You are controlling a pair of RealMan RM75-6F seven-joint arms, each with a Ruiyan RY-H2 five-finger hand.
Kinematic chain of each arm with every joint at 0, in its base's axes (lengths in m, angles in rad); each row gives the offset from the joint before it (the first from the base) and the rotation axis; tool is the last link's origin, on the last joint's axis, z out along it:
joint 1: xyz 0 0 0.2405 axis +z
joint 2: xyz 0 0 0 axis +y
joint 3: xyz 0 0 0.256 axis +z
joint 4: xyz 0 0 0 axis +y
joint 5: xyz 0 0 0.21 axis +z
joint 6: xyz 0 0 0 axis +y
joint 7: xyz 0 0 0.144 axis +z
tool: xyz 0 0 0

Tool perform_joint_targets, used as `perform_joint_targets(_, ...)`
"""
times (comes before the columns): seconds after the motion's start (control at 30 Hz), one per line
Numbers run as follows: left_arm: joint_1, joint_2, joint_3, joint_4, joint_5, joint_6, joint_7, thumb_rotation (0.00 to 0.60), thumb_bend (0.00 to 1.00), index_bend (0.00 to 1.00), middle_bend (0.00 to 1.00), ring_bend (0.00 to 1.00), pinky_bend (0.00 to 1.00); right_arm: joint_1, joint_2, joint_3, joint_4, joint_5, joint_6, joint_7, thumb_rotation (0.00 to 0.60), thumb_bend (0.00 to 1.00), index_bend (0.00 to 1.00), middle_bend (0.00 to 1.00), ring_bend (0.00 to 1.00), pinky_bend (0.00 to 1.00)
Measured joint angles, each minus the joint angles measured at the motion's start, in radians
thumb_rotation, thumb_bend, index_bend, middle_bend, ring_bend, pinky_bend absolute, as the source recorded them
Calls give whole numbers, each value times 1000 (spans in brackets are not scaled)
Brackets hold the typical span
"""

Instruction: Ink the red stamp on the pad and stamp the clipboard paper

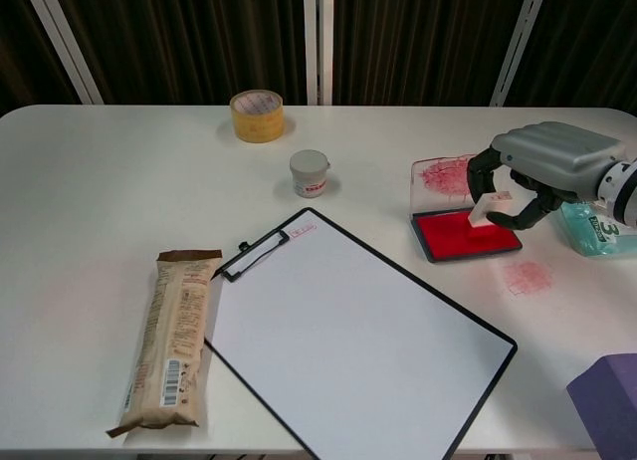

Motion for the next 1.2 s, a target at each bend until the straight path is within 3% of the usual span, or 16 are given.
perform_joint_targets(1.2, -4, -14, -7, 23, 1, 2, -27, 600, 0, 144, 163, 133, 247, 44, -91, -45, 116, 55, -29, -66, 600, 477, 1000, 919, 928, 1000)
